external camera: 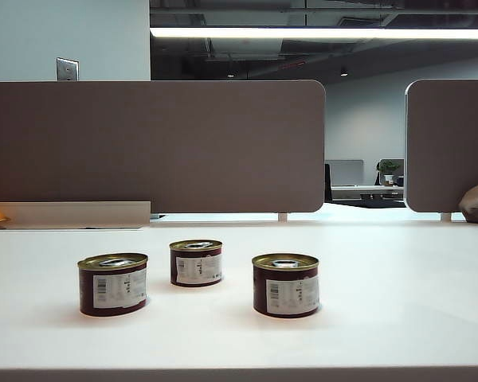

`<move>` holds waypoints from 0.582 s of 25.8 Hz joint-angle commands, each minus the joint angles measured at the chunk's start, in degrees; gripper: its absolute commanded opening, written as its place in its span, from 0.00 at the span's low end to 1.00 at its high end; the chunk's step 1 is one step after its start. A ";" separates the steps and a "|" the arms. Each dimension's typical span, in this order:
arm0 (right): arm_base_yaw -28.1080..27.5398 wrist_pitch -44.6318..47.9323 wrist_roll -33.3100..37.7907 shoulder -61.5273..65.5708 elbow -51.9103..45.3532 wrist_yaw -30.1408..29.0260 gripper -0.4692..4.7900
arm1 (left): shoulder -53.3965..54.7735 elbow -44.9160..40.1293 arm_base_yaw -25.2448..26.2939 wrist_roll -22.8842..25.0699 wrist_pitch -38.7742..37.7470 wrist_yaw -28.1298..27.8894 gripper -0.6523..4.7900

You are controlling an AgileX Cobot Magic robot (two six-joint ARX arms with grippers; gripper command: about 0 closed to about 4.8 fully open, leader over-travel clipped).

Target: Pick up the cans one by one and stack them together.

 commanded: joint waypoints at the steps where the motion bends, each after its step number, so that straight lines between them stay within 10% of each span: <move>1: -0.04 0.57 -0.48 0.00 0.17 0.57 0.09 | 0.02 0.15 -0.02 -0.11 1.14 -0.17 0.11; 10: 0.00 -2.54 -12.31 0.00 0.13 0.31 0.09 | 0.02 0.17 -0.02 -0.66 -1.11 -0.07 0.11; 15: 0.22 -4.07 -4.46 0.00 4.55 -4.81 0.09 | 0.02 4.31 -0.02 -11.67 -1.16 0.90 0.11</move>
